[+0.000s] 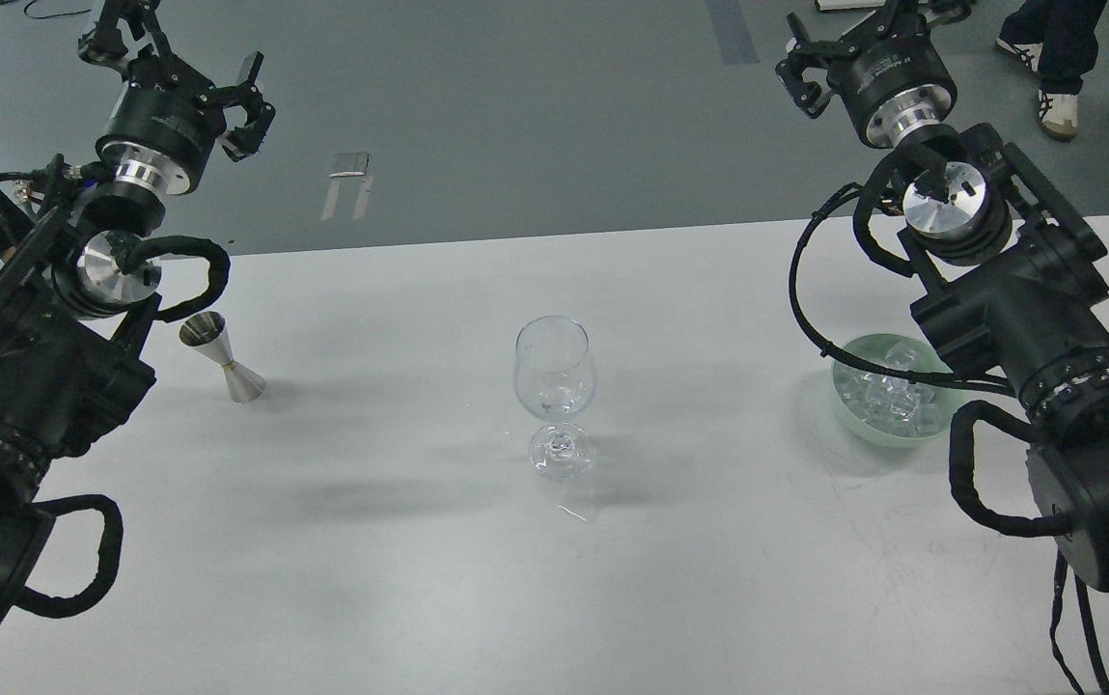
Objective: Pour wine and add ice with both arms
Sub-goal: 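Move the left gripper down toward the small metal jigger, then open the left gripper and position it around the metal jigger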
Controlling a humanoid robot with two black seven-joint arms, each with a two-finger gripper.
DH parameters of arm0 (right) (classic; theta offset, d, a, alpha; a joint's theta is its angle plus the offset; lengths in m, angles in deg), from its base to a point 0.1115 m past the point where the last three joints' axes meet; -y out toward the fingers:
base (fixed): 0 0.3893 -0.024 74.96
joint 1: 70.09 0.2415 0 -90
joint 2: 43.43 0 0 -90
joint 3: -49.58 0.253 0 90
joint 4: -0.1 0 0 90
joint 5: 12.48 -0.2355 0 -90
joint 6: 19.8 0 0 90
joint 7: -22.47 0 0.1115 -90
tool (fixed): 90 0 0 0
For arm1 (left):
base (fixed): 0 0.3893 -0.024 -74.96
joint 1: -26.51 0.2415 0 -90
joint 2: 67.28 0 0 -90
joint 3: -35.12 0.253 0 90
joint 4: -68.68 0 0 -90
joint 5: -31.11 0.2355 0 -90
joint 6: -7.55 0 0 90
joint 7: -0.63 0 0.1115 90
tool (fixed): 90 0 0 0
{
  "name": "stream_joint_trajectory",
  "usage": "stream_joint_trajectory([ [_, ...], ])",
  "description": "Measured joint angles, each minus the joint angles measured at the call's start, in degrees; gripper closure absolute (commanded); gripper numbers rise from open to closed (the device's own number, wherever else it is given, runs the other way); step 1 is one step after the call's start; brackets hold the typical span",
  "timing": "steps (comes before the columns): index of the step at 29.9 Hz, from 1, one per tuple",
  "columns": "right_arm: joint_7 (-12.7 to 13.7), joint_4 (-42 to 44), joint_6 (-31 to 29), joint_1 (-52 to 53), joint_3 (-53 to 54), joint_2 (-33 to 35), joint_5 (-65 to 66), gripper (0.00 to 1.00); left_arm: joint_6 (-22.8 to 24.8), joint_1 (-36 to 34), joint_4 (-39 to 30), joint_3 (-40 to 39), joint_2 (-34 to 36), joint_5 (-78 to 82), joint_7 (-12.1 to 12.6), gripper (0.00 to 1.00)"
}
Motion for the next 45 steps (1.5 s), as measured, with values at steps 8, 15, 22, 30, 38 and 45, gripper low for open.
stream_joint_trajectory([
  [8, 0.0, -0.16, -0.21, -0.16, 0.0, 0.0, 0.0, 0.0, -0.18, -0.71, -0.21, -0.09, -0.25, -0.03, -0.39, 0.02],
  [15, 0.0, -0.27, -0.35, -0.17, 0.0, 0.0, 0.0, 0.0, -0.14, -0.77, -0.45, -0.08, -0.26, -0.1, -0.16, 0.02],
  [22, 0.0, -0.26, -0.34, -0.49, -0.01, 0.0, -0.01, 0.0, -0.07, -0.69, -0.9, -0.16, -0.26, -2.62, 3.12, 0.04],
  [30, 0.0, -0.27, -0.34, -0.82, -0.01, 0.33, -0.05, 0.0, -0.13, 0.44, -2.72, -0.01, 1.02, -9.4, 6.07, 0.04],
  [38, 0.0, -0.26, -0.29, -1.04, -0.03, 0.4, -0.04, 0.0, -1.79, 6.34, -9.46, -0.56, 5.7, -17.56, 9.67, 0.04],
  [45, 0.0, -0.23, -0.26, -1.39, -0.04, 0.36, 0.0, 0.0, -4.75, 12.12, -18.86, -2.15, 9.74, -21.69, 10.94, 0.02],
])
